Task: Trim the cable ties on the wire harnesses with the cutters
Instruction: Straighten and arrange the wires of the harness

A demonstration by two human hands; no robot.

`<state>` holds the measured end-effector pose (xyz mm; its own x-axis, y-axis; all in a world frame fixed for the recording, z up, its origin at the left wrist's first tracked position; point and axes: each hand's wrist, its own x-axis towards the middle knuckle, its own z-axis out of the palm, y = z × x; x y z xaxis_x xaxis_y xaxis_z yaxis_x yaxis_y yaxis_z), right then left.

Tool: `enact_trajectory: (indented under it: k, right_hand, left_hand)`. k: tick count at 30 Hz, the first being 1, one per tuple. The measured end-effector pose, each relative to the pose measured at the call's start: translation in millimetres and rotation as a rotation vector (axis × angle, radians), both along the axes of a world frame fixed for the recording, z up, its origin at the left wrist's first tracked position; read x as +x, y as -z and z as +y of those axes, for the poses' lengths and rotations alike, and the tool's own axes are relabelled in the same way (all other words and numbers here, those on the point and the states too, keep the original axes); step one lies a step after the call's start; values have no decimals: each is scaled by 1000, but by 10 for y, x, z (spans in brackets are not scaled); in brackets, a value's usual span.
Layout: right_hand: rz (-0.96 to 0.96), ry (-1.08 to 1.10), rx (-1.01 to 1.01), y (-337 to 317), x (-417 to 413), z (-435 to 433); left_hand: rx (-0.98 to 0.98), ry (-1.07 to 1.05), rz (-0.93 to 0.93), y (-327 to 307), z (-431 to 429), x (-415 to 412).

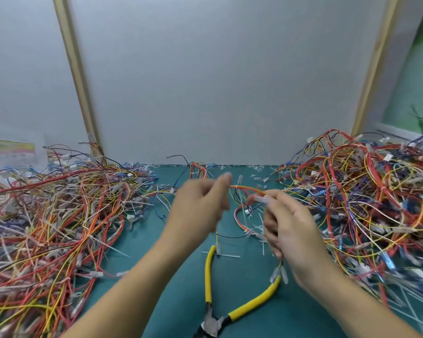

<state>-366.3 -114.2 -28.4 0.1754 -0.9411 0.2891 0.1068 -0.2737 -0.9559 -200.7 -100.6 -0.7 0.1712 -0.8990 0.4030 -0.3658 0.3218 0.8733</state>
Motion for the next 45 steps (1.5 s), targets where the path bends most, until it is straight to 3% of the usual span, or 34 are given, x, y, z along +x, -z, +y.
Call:
enact_trajectory:
  k: [2,5,8,13,18,26,33,38,40,45]
  right_hand:
    - [141,13,-187,51,22,49]
    - [524,16,-418,85,20,48]
    - [875,40,-542,20,-11,-13]
    - [622,150,-550,24,-40,17]
    - [761,52,-657,69,-102,22]
    - [810,182,-767,27,-125,30]
    - [797,-86,-528,-4,-151,25]
    - [667,-215,-297,-16,-167,4]
    - [685,-187,-334,-8,-174,2]
    - [930,-52,-655,-17,-155,14]
  left_hand:
    - [146,121,113,159,28,-21]
    - [260,267,303,260,1,116]
    - [298,263,366,282,-40,293]
    - [214,381,342,404,32,294]
    - [178,546,283,435,77,197]
    - [201,581,189,459,105,215]
    - [221,570,27,420,145,175]
    - [279,543,32,410,139,160]
    - [323,546,78,422,115,161]
    - [432,557,249,447,83,173]
